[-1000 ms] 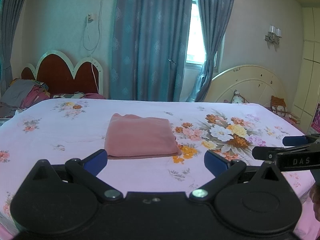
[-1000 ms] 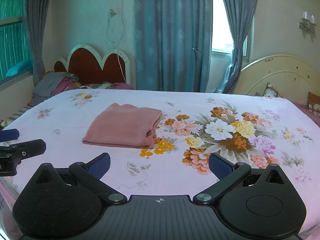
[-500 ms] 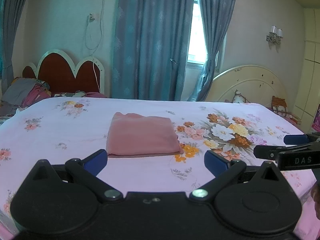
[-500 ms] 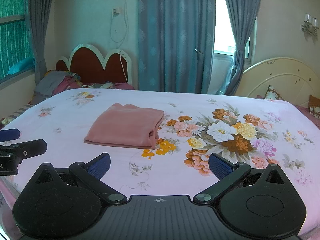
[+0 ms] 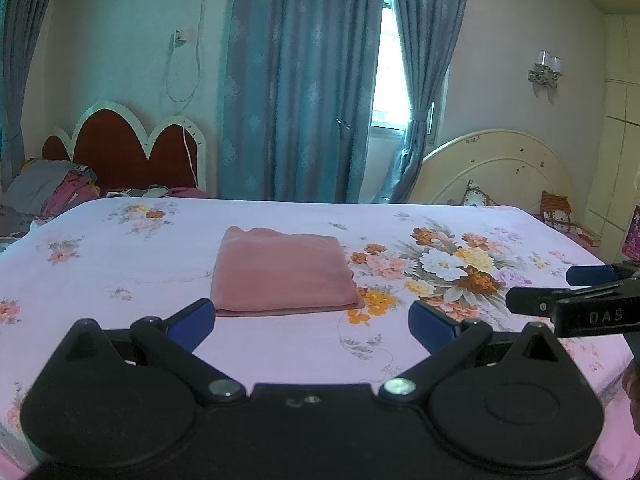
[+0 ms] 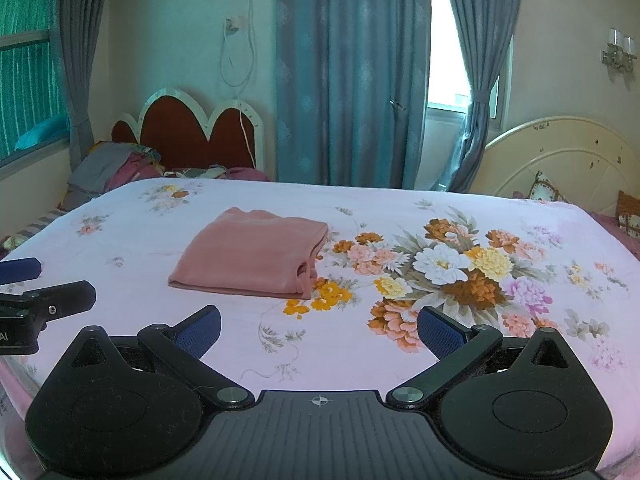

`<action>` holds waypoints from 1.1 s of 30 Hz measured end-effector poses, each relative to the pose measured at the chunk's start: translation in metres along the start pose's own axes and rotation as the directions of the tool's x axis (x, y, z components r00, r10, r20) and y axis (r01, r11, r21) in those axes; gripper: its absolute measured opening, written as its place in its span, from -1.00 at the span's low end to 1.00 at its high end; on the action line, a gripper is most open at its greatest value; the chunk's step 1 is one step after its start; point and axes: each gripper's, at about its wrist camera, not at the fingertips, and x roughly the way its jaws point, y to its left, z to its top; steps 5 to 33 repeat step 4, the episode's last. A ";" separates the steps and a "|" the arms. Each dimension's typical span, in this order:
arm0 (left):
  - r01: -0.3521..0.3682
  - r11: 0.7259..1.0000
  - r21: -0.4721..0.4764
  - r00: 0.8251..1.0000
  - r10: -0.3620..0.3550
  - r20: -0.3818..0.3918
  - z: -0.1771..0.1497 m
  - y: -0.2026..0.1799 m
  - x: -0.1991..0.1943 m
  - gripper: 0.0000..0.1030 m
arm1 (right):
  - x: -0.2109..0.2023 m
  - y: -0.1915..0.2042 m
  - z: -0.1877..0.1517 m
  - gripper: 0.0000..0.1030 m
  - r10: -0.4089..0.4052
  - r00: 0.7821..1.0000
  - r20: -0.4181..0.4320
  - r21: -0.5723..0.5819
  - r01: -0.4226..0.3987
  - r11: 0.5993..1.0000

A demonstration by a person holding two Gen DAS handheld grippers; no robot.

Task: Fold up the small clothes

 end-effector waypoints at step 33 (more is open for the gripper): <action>0.001 1.000 -0.004 1.000 -0.001 -0.001 0.001 0.004 0.002 0.99 | 0.000 0.000 0.000 1.00 0.002 1.000 0.001 0.000 -0.002 1.000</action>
